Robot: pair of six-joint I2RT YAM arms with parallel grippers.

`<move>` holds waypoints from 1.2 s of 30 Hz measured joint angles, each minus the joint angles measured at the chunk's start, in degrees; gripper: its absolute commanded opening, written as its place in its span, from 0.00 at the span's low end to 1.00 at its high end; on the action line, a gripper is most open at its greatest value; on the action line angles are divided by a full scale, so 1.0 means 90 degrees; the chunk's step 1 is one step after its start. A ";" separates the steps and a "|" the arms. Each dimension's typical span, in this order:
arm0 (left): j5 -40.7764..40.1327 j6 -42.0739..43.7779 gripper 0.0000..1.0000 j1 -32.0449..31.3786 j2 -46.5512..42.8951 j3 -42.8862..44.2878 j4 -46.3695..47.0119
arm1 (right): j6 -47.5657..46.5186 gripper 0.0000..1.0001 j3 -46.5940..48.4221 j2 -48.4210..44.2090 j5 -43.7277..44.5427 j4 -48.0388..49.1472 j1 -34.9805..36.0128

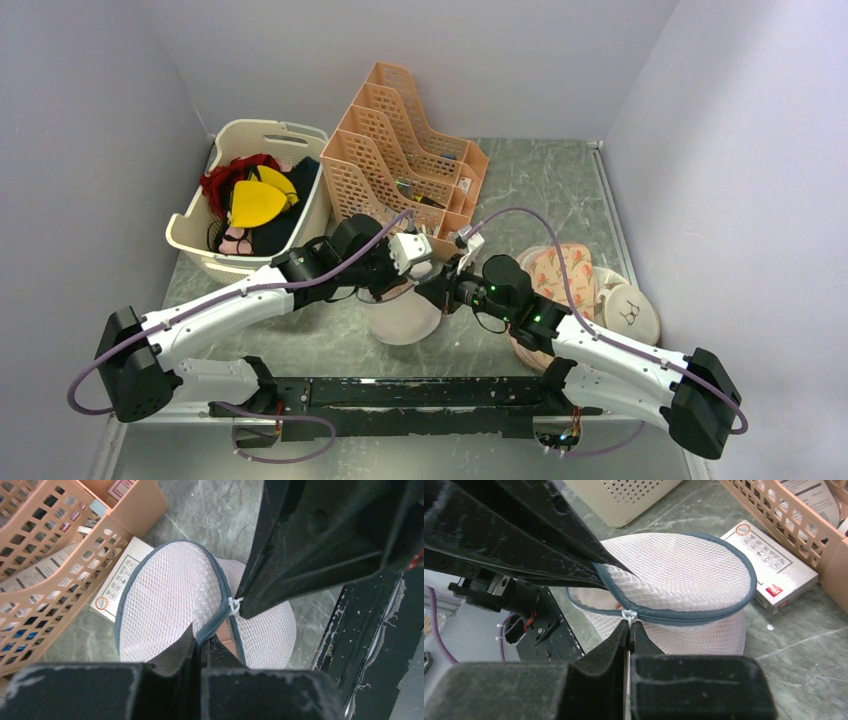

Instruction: Unzip the laundry bag and remove the bra

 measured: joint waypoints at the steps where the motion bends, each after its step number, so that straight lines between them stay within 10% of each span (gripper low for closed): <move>1: 0.0000 0.0002 0.07 0.0000 -0.0034 0.0000 0.0000 | 0.0012 0.00 0.0000 0.0000 0.0056 0.0007 -0.0012; 14: 0.0087 0.0019 0.07 -0.0007 -0.0425 -0.0017 0.0158 | 0.0566 0.00 -0.0702 -0.0104 -0.1234 0.0369 -0.2198; 25: 0.0073 0.0046 0.64 -0.0024 -0.0420 -0.0017 0.0155 | 0.0481 0.00 -0.0631 -0.0308 -0.1851 0.0355 -0.2008; 30: 0.0075 0.0041 0.63 -0.0024 -0.0372 -0.0017 0.0153 | 0.0296 0.00 -0.0282 -0.0301 -0.1523 0.0216 -0.1088; 36: 0.0073 0.0041 0.36 -0.0041 -0.0362 -0.0017 0.0121 | 0.0158 0.00 0.0080 -0.0066 -0.1090 0.0117 -0.0323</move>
